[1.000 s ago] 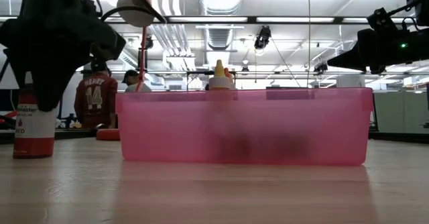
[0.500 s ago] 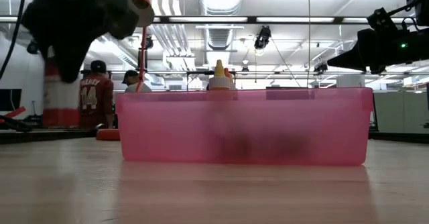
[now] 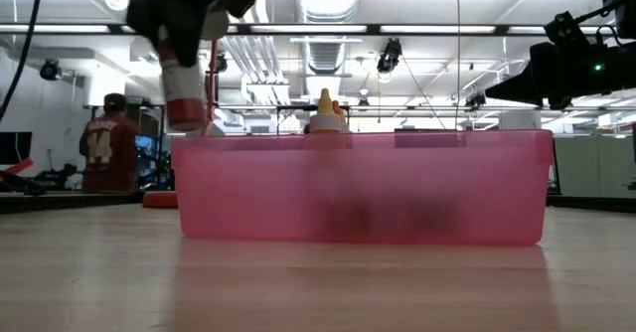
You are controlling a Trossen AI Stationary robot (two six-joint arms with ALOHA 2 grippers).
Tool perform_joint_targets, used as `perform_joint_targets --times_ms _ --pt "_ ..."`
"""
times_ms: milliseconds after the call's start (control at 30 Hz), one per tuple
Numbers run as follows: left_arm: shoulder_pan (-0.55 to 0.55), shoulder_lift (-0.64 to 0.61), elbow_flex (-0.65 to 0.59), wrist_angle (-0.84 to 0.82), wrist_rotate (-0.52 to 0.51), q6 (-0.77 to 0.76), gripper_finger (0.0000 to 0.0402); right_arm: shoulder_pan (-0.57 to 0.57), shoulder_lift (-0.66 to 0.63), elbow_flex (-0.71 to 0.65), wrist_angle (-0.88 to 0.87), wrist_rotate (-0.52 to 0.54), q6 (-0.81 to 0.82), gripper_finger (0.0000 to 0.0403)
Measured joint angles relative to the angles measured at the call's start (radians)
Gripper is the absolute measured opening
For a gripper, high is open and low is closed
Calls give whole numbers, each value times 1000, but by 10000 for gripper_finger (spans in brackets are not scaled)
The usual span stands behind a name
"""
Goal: Pick & Place food coloring
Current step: Put the large red food coloring bottle in the red bin
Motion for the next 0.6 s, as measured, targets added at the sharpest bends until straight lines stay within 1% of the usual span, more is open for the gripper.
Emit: perform_joint_targets --times_ms 100,233,400,600 --pt "30 1 41 0 -10 77 117 0 0 0 0 0 -9 9" --pt "66 32 121 -17 -20 200 117 0 0 0 0 0 3 9" --pt "103 102 207 -52 -24 339 117 0 0 0 0 0 -8 9" --pt "117 192 270 -90 -59 489 116 0 0 0 0 0 -8 9"
